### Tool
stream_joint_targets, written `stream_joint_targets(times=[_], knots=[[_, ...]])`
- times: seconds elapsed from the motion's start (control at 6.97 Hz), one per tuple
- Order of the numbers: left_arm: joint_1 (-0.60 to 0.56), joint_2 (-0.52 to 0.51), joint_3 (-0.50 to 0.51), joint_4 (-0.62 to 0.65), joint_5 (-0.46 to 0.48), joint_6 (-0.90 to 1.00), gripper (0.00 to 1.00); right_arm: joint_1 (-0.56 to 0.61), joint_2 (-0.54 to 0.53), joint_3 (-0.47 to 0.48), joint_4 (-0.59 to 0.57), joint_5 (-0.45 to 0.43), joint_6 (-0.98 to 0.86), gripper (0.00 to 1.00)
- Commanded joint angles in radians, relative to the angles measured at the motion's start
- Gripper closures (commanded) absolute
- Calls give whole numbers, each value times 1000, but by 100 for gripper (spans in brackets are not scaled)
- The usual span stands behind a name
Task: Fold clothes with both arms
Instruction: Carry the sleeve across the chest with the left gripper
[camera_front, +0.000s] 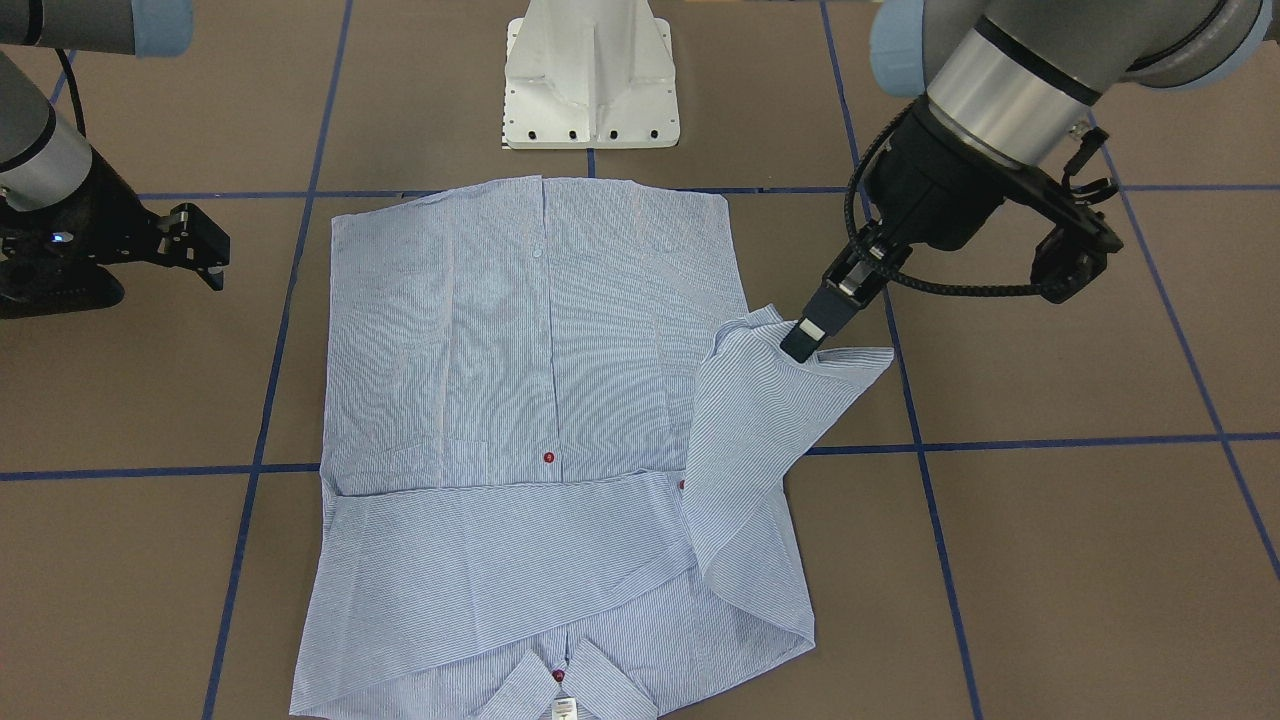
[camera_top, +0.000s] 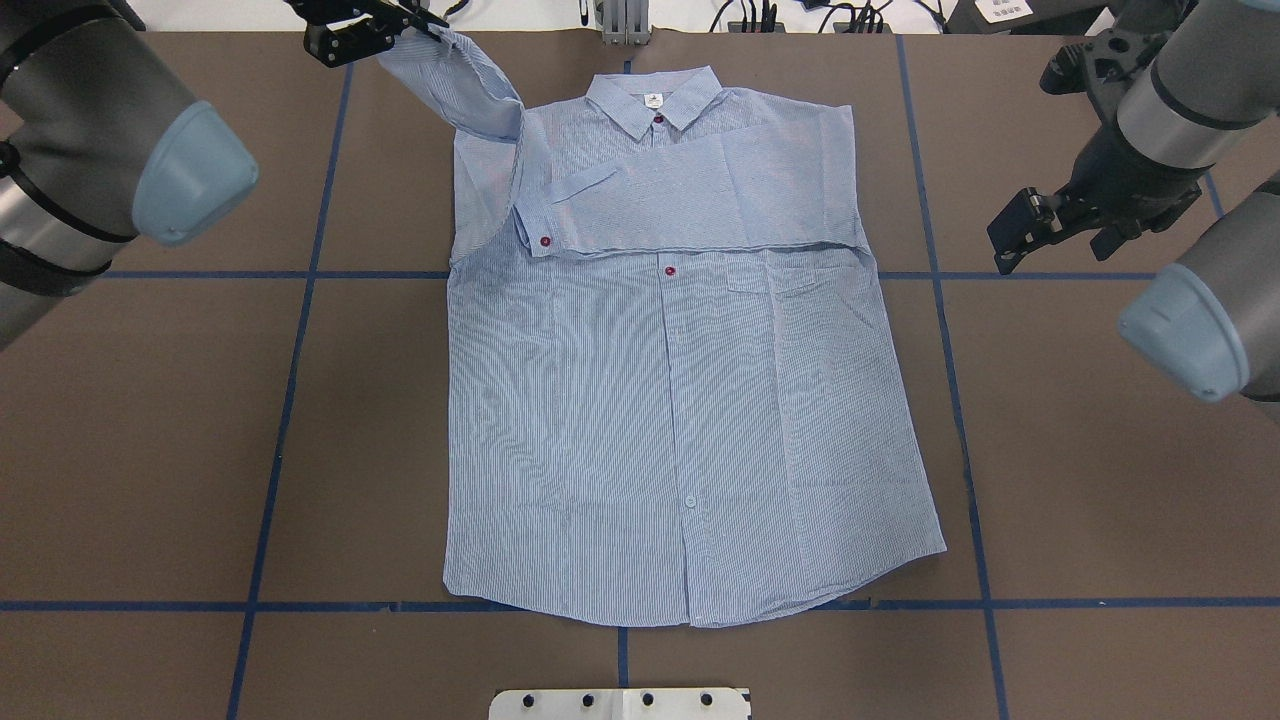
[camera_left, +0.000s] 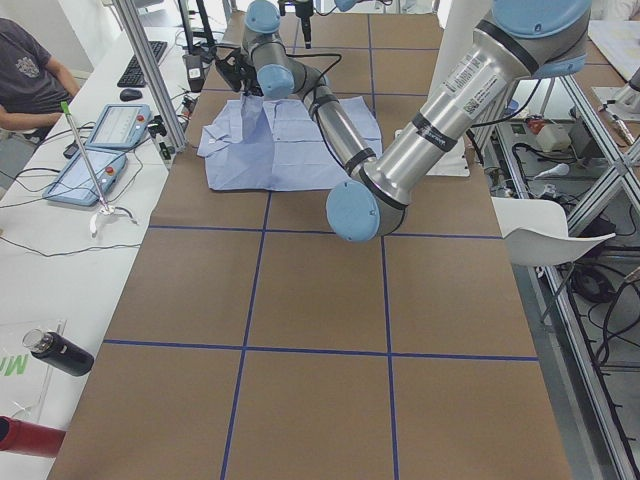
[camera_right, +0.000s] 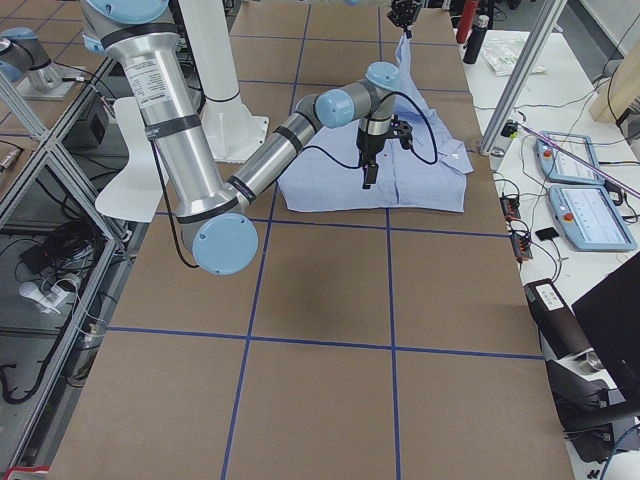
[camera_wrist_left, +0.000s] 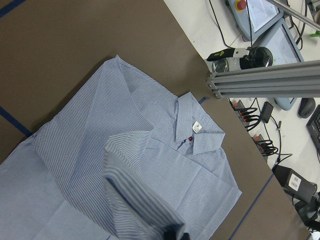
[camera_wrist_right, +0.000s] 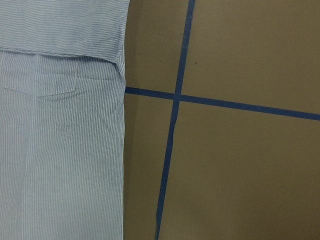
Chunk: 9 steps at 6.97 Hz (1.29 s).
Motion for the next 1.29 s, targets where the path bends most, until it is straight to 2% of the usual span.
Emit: stream_joint_targets(times=[0.0, 0.29, 0.57, 0.72, 1.0, 1.15], knots=[[43, 4, 51, -149, 112, -208, 100, 0, 1, -1, 0, 0, 0, 0], [164, -4, 128, -250, 349, -311, 100, 0, 0, -1, 0, 0, 0, 0], [203, -7, 174, -298, 379, -338, 100, 0, 0, -1, 0, 0, 0, 0], [253, -7, 177, -309, 451, -323, 100, 0, 1, -2, 0, 0, 0, 0], [307, -27, 200, -318, 470, -225, 100, 0, 0, -4, 0, -2, 0, 0], [319, -80, 273, -359, 505, -215, 100, 0, -2, -7, 0, -2, 0, 0]])
